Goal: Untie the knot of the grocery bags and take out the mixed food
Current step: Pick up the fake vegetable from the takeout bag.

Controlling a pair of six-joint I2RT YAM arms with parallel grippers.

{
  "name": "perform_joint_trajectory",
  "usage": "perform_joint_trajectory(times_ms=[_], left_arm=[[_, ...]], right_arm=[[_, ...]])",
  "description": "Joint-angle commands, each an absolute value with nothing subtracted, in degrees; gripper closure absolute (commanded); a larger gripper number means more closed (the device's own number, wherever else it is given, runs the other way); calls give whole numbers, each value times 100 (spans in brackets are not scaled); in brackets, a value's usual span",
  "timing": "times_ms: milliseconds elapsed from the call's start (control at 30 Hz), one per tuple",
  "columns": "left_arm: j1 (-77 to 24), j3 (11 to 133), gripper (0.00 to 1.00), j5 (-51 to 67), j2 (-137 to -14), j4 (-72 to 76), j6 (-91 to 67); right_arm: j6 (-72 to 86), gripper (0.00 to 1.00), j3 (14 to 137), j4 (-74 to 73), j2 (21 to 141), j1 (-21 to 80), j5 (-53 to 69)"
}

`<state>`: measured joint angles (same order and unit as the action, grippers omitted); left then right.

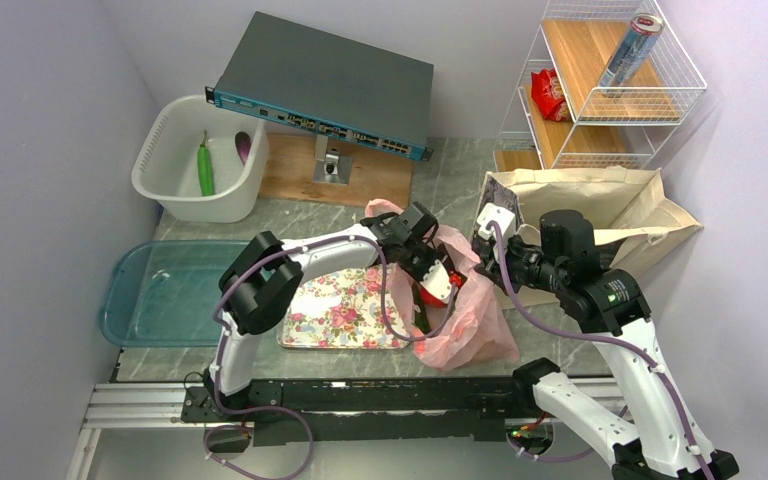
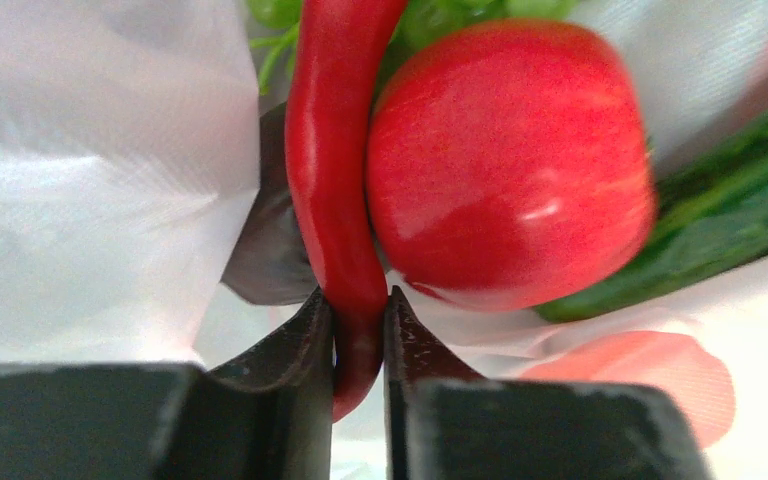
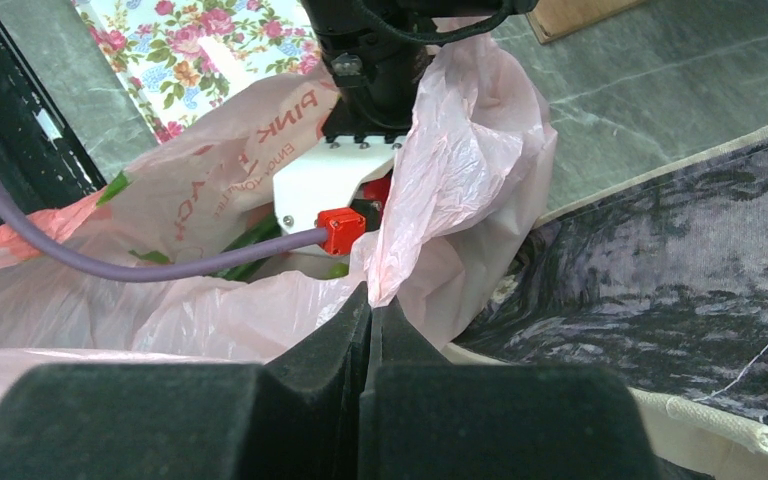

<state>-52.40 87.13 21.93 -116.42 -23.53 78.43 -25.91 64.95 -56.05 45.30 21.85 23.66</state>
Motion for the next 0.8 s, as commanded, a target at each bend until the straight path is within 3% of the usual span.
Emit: perform_joint_trajectory(times_ms=[0, 367, 767], left_arm=[[-5376, 8743, 100, 2689, -10621, -3006, 7150], [-5477, 8731, 100, 2496, -9407, -4352, 6615], [-5663, 8721, 100, -145, -8965, -6434, 6435]], right_arm=[[-2575, 100, 6535, -5370, 4471, 2181, 2357], [-2615, 100, 6419, -5514, 4281, 2182, 2320], [-2713, 100, 6322, -5583, 4097, 2177, 2228]])
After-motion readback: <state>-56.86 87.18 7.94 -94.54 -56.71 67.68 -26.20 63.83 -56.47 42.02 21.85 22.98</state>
